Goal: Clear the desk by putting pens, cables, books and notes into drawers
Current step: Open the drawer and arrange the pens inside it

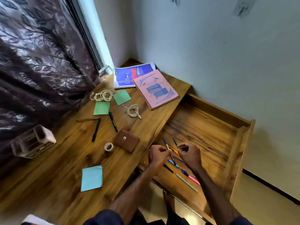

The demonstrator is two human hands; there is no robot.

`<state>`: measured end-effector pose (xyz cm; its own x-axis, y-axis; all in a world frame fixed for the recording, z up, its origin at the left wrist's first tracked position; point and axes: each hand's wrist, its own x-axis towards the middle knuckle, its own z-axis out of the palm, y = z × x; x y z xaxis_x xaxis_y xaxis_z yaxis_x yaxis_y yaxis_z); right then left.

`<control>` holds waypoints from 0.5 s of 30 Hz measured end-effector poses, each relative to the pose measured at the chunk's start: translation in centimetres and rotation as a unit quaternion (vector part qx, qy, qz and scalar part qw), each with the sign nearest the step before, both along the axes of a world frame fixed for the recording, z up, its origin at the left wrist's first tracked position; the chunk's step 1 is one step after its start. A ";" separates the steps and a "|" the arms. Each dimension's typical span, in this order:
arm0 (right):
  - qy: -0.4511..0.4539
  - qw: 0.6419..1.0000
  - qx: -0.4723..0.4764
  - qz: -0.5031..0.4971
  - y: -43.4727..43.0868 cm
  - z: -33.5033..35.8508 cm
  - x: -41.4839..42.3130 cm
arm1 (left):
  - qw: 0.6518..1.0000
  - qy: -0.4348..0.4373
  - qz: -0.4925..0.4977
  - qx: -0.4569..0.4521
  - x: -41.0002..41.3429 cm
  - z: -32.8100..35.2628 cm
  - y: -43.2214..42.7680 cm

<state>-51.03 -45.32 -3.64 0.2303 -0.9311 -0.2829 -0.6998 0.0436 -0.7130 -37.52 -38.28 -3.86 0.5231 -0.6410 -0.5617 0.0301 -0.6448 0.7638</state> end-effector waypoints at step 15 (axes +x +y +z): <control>0.091 0.991 0.080 -0.053 -5.9 -7.6 -9.8 | 0.967 0.095 0.122 0.203 -8.5 -9.0 -11.9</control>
